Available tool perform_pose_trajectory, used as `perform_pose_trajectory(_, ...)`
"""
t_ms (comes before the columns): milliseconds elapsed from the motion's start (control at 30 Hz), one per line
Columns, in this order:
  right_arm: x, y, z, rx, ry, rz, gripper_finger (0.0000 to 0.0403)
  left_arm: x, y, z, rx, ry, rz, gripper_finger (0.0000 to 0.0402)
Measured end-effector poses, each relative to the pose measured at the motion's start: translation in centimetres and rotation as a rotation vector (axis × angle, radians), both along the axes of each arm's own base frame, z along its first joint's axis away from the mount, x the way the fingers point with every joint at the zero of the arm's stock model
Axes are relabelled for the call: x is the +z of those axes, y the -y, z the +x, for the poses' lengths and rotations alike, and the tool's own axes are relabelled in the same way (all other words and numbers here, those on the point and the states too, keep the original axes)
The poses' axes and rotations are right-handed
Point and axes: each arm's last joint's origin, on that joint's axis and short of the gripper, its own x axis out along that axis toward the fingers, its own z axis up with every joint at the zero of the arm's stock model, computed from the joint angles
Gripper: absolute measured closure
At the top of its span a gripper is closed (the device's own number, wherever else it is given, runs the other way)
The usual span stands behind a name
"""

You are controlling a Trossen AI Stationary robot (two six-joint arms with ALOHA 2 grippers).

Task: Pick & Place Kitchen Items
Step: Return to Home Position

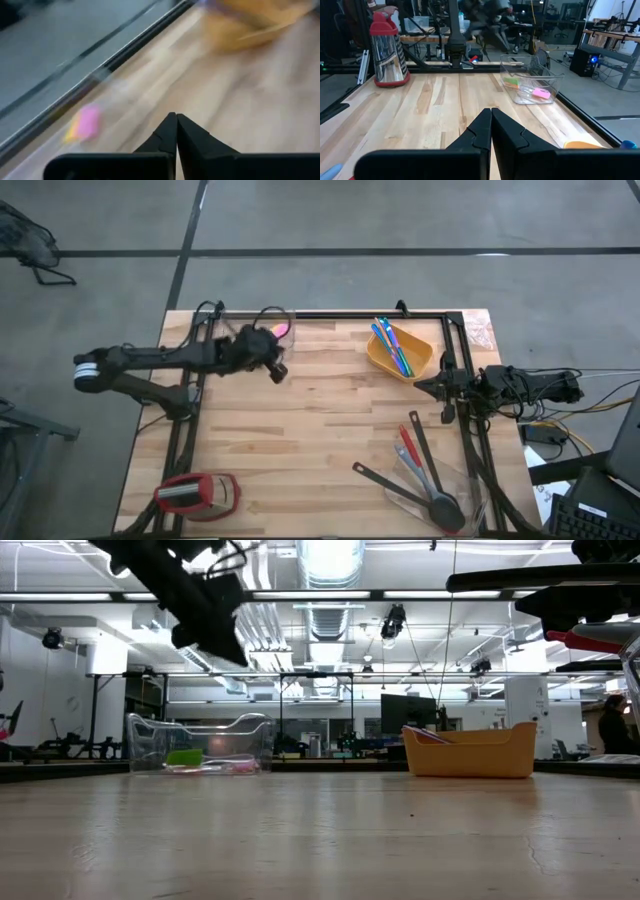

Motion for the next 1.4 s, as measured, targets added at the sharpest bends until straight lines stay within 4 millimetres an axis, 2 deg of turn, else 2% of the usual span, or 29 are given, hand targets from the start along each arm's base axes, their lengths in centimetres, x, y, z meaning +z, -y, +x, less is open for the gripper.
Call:
perform_pose_trajectory(200, 0.0, 0.0, 0.0, 0.0, 0.0, 0.0, 0.0394, -1.6, 3.8, 0.0, -0.254, 0.295, 0.023, 0.0397)
perform_pose_trajectory(333, 0.0, 0.0, 0.0, 0.0, 0.0, 0.0, 0.0394, -3.2, 5.5, -1.9, -0.376, 0.313, 0.122, 0.0389)
perform_pose_trajectory(567, 0.0, 0.0, 0.0, 0.0, 0.0, 0.0, 0.0394, -5.1, 5.9, -6.1, -0.399, 0.428, 0.046, 0.0387)
perform_pose_trajectory(767, 0.0, 0.0, 0.0, 0.0, 0.0, 0.0, 0.0394, -5.3, 6.1, -8.9, -0.467, 0.562, 0.045, 0.0394)
perform_pose_trajectory(1000, 0.0, 0.0, 0.0, 0.0, 0.0, 0.0, 0.0394, -6.3, 6.1, -11.3, -0.477, 0.642, 0.067, 0.039)
perform_pose_trajectory(1133, 0.0, 0.0, 0.0, 0.0, 0.0, 0.0, 0.0394, -6.4, 6.1, -12.5, -0.486, 0.645, 0.063, 0.0397)
perform_pose_trajectory(1333, 0.0, 0.0, 0.0, 0.0, 0.0, 0.0, 0.0394, -6.2, 6.1, -14.5, -0.502, 0.686, 0.095, 0.0383)
perform_pose_trajectory(1400, 0.0, 0.0, 0.0, 0.0, 0.0, 0.0, 0.0394, -6.9, 6.1, -14.5, -0.511, 0.621, 0.085, 0.0385)
